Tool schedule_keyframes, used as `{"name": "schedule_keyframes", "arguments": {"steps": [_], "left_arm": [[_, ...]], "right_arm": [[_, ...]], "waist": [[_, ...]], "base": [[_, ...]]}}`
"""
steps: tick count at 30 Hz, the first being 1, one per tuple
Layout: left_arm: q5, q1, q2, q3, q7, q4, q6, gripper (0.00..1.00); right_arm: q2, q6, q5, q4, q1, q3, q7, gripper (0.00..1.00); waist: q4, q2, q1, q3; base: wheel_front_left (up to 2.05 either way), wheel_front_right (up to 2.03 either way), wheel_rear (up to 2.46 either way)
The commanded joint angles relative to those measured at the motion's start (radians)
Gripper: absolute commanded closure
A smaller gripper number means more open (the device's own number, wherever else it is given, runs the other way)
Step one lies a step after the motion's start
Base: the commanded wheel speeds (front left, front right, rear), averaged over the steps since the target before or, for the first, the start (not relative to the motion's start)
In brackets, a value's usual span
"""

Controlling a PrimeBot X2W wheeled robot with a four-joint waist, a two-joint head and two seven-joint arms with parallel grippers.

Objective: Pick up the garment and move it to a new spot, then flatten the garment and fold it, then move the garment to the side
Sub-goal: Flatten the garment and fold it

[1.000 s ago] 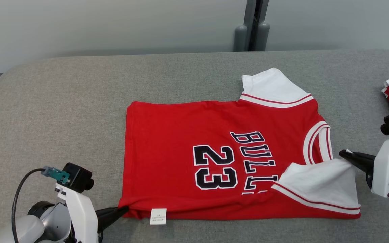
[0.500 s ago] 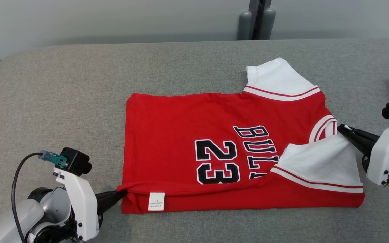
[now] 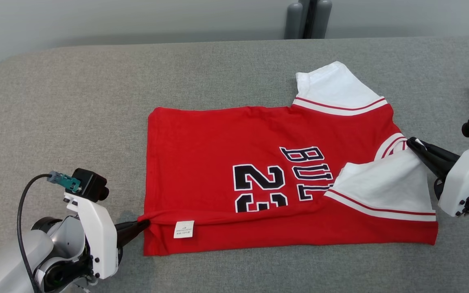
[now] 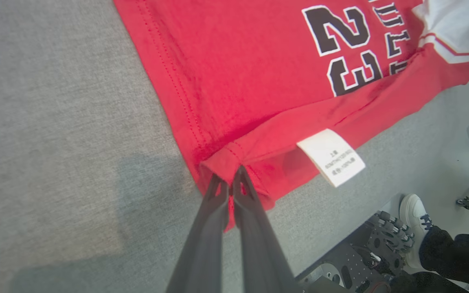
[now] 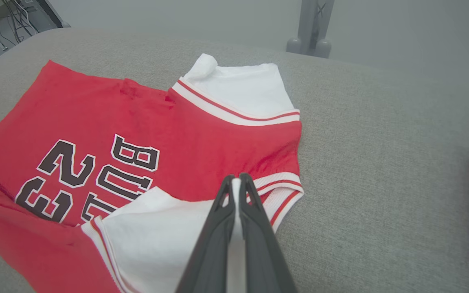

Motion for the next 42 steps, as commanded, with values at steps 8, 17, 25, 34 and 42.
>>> {"name": "schedule_keyframes", "arguments": {"steps": [8, 17, 25, 34, 42], "left_arm": [[0.03, -0.036, -0.02, 0.006, -0.024, 0.057, 0.017, 1.0], [0.049, -0.064, -0.055, 0.0, -0.039, 0.097, -0.001, 1.0], [0.073, -0.087, -0.084, -0.005, -0.064, 0.134, -0.013, 0.62], [0.081, -0.084, -0.117, 0.034, -0.161, 0.197, 0.016, 0.0], [0.091, -0.039, -0.154, 0.118, -0.376, 0.211, 0.109, 0.0]], "right_arm": [[0.01, 0.0, 0.005, 0.025, -0.022, 0.015, -0.046, 1.0], [0.027, 0.0, 0.012, 0.053, -0.038, 0.035, -0.066, 1.0], [0.056, 0.0, 0.028, 0.105, -0.05, 0.034, -0.107, 1.0], [0.103, 0.0, 0.047, 0.184, -0.032, 0.036, -0.123, 0.0], [0.12, 0.0, 0.02, 0.242, -0.003, -0.023, -0.18, 0.0]], "waist": [[0.001, 0.0, 0.0, 0.011], [0.001, 0.0, 0.0, 0.027], [0.0, 0.0, 0.0, 0.035], [0.003, 0.0, 0.0, 0.021], [0.006, 0.0, 0.0, -0.019]], "base": [[0.0, 0.0, 0.0], [0.0, 0.0, 0.0], [0.0, 0.0, 0.0], [0.0, 0.0, 0.0], [0.0, 0.0, 0.0]]}}
